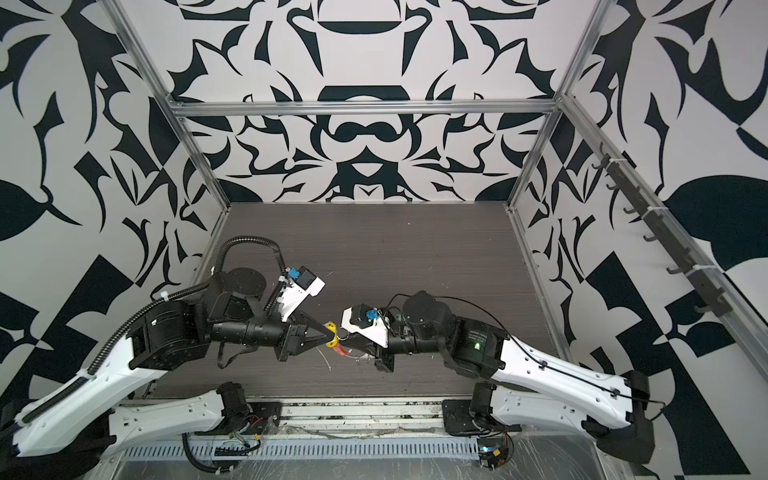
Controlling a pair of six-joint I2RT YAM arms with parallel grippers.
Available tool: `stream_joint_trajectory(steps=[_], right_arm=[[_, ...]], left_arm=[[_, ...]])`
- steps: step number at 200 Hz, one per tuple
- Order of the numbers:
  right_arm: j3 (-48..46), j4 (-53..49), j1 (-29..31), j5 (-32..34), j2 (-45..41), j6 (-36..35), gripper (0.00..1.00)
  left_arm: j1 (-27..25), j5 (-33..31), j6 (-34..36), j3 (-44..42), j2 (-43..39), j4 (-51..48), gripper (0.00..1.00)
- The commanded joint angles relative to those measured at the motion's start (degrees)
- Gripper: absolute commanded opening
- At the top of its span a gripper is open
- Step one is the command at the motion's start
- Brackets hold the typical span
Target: Remove the keys from the keyring
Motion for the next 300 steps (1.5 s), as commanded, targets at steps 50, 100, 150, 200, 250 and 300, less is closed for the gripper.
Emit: stream_joint_trajectory(steps=[50, 100, 150, 200, 250, 300], right_arm=[[-1.0, -0.4, 0.5, -3.8, -1.2, 2.4, 0.00], [-5.1, 6.3, 0.6, -3.5, -1.9, 5.9, 0.00], [-13.0, 19.8, 0.6, 1.5, -5.2, 11.7, 0.00], [-20.7, 34.8, 0.7, 13.3, -6.3, 13.7, 0.00], [-20.8, 38.7, 0.7, 13.1, -4.7, 11.9, 0.00], [-21.7, 40.7, 0.8, 13.4, -4.9, 11.9, 0.00]], left_arm=[[1.7, -6.1, 1.0, 2.4, 0.8, -1.3, 0.13], [3.2, -5.5, 2.3, 5.0, 3.4, -3.0, 0.16], [5.6, -2.7, 2.2, 7.1, 6.4, -4.3, 0.25], [6.1, -2.2, -4.1, 3.3, 5.3, -1.1, 0.41], [8.8, 2.7, -9.4, -5.2, 3.6, 6.6, 0.47], [11.6, 9.4, -14.8, -10.6, 2.5, 15.5, 0.51]])
